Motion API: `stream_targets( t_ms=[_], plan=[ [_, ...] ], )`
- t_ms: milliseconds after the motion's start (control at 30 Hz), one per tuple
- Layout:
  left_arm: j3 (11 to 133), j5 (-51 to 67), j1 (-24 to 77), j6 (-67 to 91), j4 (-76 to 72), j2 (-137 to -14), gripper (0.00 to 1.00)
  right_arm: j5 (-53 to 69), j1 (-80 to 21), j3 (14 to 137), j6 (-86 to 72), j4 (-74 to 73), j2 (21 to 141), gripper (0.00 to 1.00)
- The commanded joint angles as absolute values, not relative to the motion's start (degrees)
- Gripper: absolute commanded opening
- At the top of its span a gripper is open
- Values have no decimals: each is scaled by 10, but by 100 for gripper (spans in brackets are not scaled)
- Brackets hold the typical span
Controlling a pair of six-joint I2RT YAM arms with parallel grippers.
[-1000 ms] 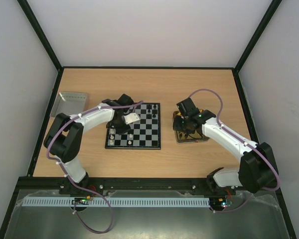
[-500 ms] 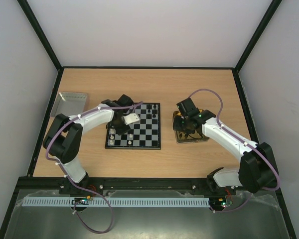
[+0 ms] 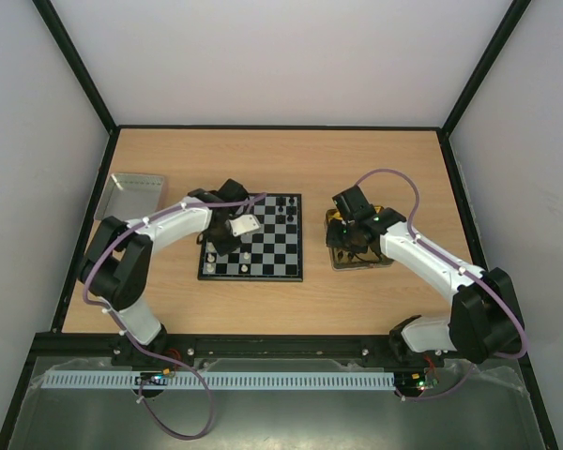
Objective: Set up the chess pieces on the board
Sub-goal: Move the chess piece to the chessboard.
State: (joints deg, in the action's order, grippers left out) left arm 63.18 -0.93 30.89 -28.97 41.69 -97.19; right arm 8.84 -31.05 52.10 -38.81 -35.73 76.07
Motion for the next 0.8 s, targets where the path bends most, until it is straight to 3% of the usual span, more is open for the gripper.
stream_targets(
  t_ms=[0, 767],
  plan=[
    [620, -23, 298, -299, 442, -957, 2, 82, -313, 513, -389, -362, 754, 39],
    [604, -29, 282, -307, 443, -945, 2, 88, -313, 504, -391, -357, 753, 39]
  ],
)
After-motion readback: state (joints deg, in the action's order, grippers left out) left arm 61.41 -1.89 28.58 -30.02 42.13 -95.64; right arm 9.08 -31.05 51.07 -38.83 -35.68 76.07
